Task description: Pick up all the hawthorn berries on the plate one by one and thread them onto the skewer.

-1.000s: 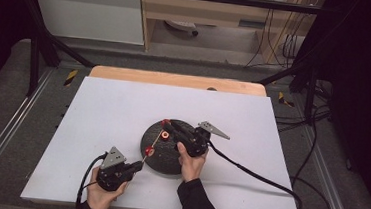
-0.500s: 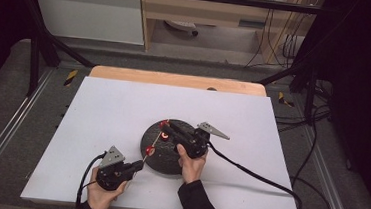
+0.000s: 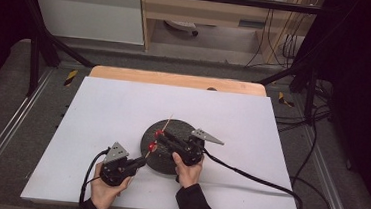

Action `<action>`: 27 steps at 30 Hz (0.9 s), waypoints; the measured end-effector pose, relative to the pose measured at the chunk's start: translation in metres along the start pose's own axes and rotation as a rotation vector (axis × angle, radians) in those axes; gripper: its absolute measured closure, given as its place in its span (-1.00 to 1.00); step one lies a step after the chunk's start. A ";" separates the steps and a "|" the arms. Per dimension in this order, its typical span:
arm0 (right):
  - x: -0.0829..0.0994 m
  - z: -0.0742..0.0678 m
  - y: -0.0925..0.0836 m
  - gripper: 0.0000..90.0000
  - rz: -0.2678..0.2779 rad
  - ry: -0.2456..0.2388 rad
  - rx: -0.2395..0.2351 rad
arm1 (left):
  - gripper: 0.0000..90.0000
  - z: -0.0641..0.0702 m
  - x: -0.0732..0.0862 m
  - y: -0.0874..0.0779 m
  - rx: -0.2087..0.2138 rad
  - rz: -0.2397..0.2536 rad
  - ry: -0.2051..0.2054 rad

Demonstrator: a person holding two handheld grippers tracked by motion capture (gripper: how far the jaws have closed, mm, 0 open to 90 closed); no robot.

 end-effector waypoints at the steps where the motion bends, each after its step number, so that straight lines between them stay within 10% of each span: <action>1: 0.002 0.000 0.000 0.38 -0.003 -0.003 0.001 | 0.97 0.000 0.000 0.000 -0.001 -0.002 0.003; 10: 0.005 0.000 -0.001 0.36 -0.028 -0.016 0.010 | 0.97 -0.001 0.002 0.000 0.008 0.004 0.010; 17: -0.010 -0.002 -0.013 -0.01 -0.057 -0.103 0.067 | 0.97 -0.010 0.004 -0.011 -0.004 0.005 0.025; 27: -0.019 0.019 -0.030 -0.59 -0.294 -0.233 0.214 | 0.96 -0.024 0.013 -0.023 -0.015 -0.050 0.086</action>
Point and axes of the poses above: each handheld gripper's, and its own axes: y roughly forward along the jaws, x roughly out of its underside, z roughly to its right, the point moved 6 cm from there along y, roughly forward along the jaws, and after that the axes turned 7 degrees about y, right-handed, at the moved point
